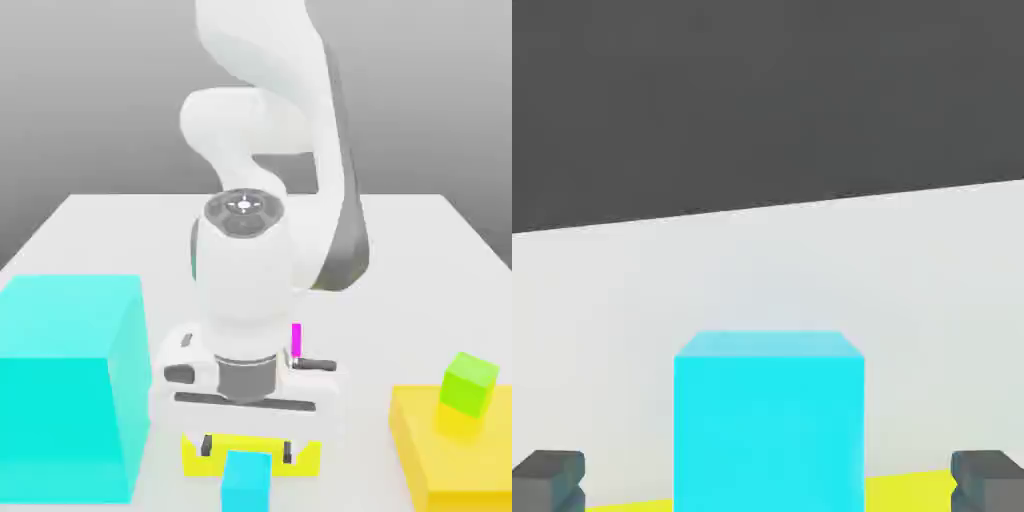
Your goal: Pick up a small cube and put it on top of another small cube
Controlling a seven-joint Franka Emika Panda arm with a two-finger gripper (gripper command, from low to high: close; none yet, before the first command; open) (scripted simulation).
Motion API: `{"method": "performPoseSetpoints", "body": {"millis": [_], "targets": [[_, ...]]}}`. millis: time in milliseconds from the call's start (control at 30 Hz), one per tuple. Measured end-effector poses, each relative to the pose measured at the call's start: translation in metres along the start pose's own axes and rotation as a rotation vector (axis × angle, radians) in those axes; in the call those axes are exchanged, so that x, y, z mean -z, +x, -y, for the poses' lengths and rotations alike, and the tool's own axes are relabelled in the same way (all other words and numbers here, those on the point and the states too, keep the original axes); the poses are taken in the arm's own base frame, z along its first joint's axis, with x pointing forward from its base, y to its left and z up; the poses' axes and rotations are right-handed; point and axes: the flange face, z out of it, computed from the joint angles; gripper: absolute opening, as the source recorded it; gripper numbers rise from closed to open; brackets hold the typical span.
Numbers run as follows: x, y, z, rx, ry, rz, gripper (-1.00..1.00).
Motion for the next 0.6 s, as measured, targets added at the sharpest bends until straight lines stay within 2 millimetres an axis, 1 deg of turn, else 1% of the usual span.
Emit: {"method": "performPoseSetpoints", "body": {"millis": [33,200,233,267,333,433,467,500,567,600], "targets": [[-0.010,0.000,0.000,0.000,0.000,0.000,-1.00],[-0.010,-0.001,0.000,0.000,0.000,0.000,-1.00],[-0.015,-0.001,-0.001,0.000,-0.001,0.000,-1.00],[-0.011,-0.001,-0.001,0.000,-0.001,0.000,-1.00],[0.007,0.000,0.000,0.000,-0.001,0.000,-1.00],[0.044,-0.003,0.002,0.007,0.000,0.001,-1.00],[0.056,-0.019,0.015,0.049,0.005,0.006,-1.00],[0.068,-0.039,0.029,0.101,0.009,0.010,-1.00],[0.091,-0.082,0.055,0.206,0.015,0.017,-1.00],[0.102,-0.107,0.067,0.266,0.016,0.019,-1.00]]}}
